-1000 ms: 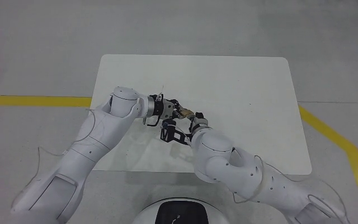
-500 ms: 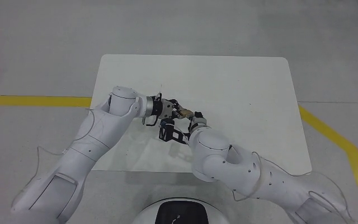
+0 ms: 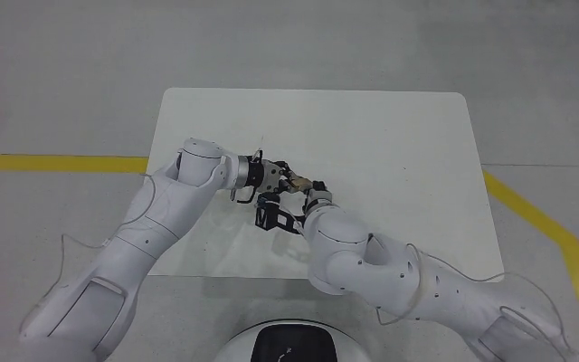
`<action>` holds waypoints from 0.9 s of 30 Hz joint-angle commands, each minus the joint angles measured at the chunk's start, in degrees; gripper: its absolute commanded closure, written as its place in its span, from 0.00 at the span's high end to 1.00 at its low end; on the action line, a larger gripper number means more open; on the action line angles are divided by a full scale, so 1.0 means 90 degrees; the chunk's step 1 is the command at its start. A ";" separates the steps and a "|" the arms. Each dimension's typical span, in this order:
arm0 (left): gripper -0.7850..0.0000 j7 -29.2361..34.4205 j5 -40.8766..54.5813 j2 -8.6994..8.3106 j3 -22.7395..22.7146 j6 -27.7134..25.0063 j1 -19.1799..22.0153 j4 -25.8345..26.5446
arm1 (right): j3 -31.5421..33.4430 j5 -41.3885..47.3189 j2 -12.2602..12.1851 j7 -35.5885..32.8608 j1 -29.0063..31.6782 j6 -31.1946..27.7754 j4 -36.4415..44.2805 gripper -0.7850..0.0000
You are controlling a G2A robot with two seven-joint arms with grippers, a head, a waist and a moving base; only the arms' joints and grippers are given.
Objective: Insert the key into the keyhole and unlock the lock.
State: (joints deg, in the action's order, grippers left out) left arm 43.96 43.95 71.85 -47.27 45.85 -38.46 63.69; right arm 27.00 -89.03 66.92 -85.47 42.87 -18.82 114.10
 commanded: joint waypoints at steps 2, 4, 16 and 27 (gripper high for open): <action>0.00 -0.0008 -0.0014 0.0002 0.0003 0.0002 0.0000 -0.0002 | -0.0065 0.0012 0.0011 -0.0019 -0.0056 0.0018 -0.0016 0.00; 0.00 -0.0010 -0.0017 0.0004 0.0003 0.0008 -0.0001 0.0002 | -0.0112 0.0021 0.0020 -0.0040 -0.0091 0.0039 -0.0028 0.00; 0.00 0.0053 0.0008 0.0016 0.0011 0.0067 0.0015 -0.0047 | -0.0540 0.0055 0.0113 -0.0245 -0.0422 0.0244 -0.0201 0.00; 0.00 0.0273 0.0047 0.0025 0.0029 0.0074 0.0058 -0.0150 | -0.0608 0.0328 0.0171 -0.0277 -0.0612 0.0276 -0.0333 0.00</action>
State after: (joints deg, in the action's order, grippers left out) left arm 46.30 44.41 72.06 -47.04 46.51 -38.00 62.47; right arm 21.52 -86.16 68.42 -87.95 37.43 -16.33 111.16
